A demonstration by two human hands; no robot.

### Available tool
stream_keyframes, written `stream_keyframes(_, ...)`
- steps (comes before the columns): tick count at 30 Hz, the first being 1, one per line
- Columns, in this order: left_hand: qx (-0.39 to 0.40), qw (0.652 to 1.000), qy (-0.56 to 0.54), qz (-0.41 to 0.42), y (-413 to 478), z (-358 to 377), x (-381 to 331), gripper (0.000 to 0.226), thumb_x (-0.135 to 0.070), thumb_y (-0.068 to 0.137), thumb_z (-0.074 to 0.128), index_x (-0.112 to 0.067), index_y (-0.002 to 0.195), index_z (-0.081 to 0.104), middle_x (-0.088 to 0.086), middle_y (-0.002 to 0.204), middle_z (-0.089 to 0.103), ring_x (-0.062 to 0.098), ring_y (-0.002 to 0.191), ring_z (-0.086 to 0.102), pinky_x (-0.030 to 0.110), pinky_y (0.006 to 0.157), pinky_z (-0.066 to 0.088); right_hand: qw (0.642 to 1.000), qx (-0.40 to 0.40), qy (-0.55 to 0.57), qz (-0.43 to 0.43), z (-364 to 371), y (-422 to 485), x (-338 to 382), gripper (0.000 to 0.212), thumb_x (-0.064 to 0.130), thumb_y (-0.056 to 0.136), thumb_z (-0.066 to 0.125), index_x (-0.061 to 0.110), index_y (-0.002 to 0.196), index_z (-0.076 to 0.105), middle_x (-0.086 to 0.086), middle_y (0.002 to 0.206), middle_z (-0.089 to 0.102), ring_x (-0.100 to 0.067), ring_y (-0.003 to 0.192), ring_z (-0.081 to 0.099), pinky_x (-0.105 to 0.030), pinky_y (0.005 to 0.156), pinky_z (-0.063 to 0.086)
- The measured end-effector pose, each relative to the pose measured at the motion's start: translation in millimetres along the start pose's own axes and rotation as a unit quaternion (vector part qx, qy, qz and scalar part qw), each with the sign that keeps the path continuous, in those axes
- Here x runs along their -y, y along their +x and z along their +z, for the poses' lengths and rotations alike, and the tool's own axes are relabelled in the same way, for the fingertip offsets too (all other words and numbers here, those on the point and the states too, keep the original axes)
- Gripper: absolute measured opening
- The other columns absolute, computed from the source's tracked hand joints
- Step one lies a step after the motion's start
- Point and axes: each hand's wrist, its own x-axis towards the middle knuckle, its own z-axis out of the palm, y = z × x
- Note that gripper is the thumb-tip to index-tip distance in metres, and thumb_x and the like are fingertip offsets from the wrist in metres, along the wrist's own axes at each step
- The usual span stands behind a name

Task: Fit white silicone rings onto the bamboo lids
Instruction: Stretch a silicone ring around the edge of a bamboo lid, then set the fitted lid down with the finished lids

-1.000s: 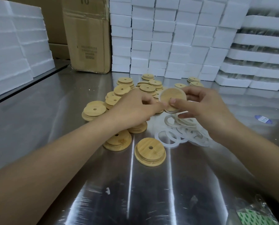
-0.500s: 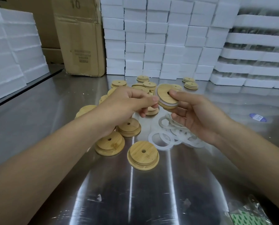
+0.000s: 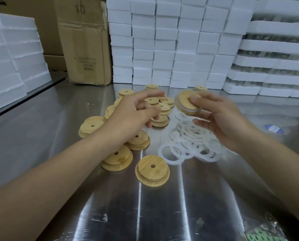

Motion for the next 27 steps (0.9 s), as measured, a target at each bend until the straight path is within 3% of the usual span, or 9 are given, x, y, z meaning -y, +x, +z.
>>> stream_keyframes(3, -0.012, 1.000, 0.004, -0.001, 0, 2, 1, 0.033, -0.010, 0.102, 0.068, -0.030, 0.128, 0.073, 0.001, 0.076, 0.074, 0.006, 0.057, 0.062, 0.011, 0.052, 0.043, 0.979, -0.150, -0.134, -0.009, -42, 20, 1, 0.032, 0.034, 0.087, 0.084, 0.027, 0.116, 0.073, -0.001, 0.101, 0.082, -0.012, 0.082, 0.075, -0.027, 0.073, 0.053)
stream_keyframes(5, -0.010, 1.000, 0.004, -0.003, 0, 4, 2, 0.028, -0.009, 0.102, 0.067, -0.026, 0.124, 0.074, -0.002, 0.073, 0.072, 0.005, 0.056, 0.060, 0.009, 0.052, 0.042, 0.957, -0.206, -0.203, 0.013, -74, 30, -6, 0.028, 0.032, 0.088, 0.084, 0.022, 0.112, 0.075, -0.006, 0.103, 0.080, -0.012, 0.078, 0.069, -0.027, 0.072, 0.049)
stream_keyframes(8, -0.009, 1.000, 0.001, -0.004, -2, 6, 1, 0.023, -0.010, 0.103, 0.067, -0.022, 0.120, 0.076, -0.001, 0.073, 0.072, 0.007, 0.056, 0.060, 0.008, 0.052, 0.041, 0.921, -0.233, -0.309, 0.047, -113, 37, -23, 0.020, 0.034, 0.089, 0.083, 0.020, 0.102, 0.076, -0.011, 0.101, 0.077, -0.019, 0.077, 0.064, -0.033, 0.068, 0.048)
stream_keyframes(11, -0.013, 1.000, -0.002, -0.001, -2, 6, 1, 0.022, -0.008, 0.103, 0.066, -0.020, 0.118, 0.077, 0.001, 0.075, 0.073, 0.008, 0.057, 0.060, 0.008, 0.052, 0.041, 0.869, -0.246, -0.426, 0.055, -131, 39, -35, 0.032, 0.052, 0.093, 0.074, 0.021, 0.102, 0.076, -0.006, 0.090, 0.074, -0.027, 0.077, 0.061, -0.035, 0.071, 0.045)
stream_keyframes(13, -0.018, 1.000, -0.002, 0.000, -2, 6, 0, 0.021, -0.008, 0.103, 0.066, -0.018, 0.117, 0.078, 0.002, 0.075, 0.073, 0.008, 0.057, 0.060, 0.008, 0.052, 0.041, 0.841, -0.248, -0.480, 0.036, -133, 39, -39, 0.036, 0.055, 0.094, 0.069, 0.022, 0.107, 0.071, -0.007, 0.088, 0.074, -0.024, 0.074, 0.062, -0.035, 0.070, 0.042)
stream_keyframes(15, -0.020, 1.000, -0.003, 0.001, -1, 6, 1, 0.020, -0.009, 0.104, 0.065, -0.018, 0.116, 0.078, 0.002, 0.075, 0.073, 0.008, 0.057, 0.060, 0.008, 0.053, 0.042, 0.829, -0.257, -0.497, 0.012, -133, 37, -39, 0.035, 0.057, 0.093, 0.069, 0.025, 0.107, 0.064, -0.004, 0.073, 0.070, -0.016, 0.067, 0.061, -0.033, 0.061, 0.037)
stream_keyframes(17, -0.024, 1.000, -0.006, 0.001, -1, 5, 1, 0.020, -0.010, 0.104, 0.065, -0.019, 0.115, 0.079, 0.001, 0.075, 0.072, 0.008, 0.058, 0.061, 0.009, 0.052, 0.041, 0.825, -0.249, -0.508, -0.004, -131, 35, -39, 0.031, 0.055, 0.094, 0.068, 0.027, 0.105, 0.061, 0.001, 0.069, 0.068, -0.013, 0.072, 0.059, -0.035, 0.062, 0.037)
stream_keyframes(24, -0.027, 1.000, 0.007, 0.006, 1, 2, 5, 0.021, -0.009, 0.104, 0.064, -0.019, 0.103, 0.082, -0.005, 0.071, 0.071, 0.006, 0.059, 0.061, 0.010, 0.053, 0.042, 0.811, -0.225, -0.539, -0.039, -124, 38, -38, 0.020, 0.038, 0.099, 0.067, 0.024, 0.113, 0.069, -0.001, 0.085, 0.073, -0.028, 0.089, 0.067, -0.043, 0.081, 0.052)
stream_keyframes(27, -0.027, 1.000, 0.008, 0.008, 2, 2, 7, 0.021, -0.008, 0.104, 0.064, -0.019, 0.102, 0.082, -0.006, 0.070, 0.071, 0.006, 0.058, 0.061, 0.009, 0.052, 0.042, 0.810, -0.152, -0.565, -0.044, -122, 39, -38, 0.043, 0.043, 0.105, 0.058, 0.040, 0.148, 0.049, 0.003, 0.135, 0.072, -0.032, 0.122, 0.066, -0.051, 0.109, 0.046)
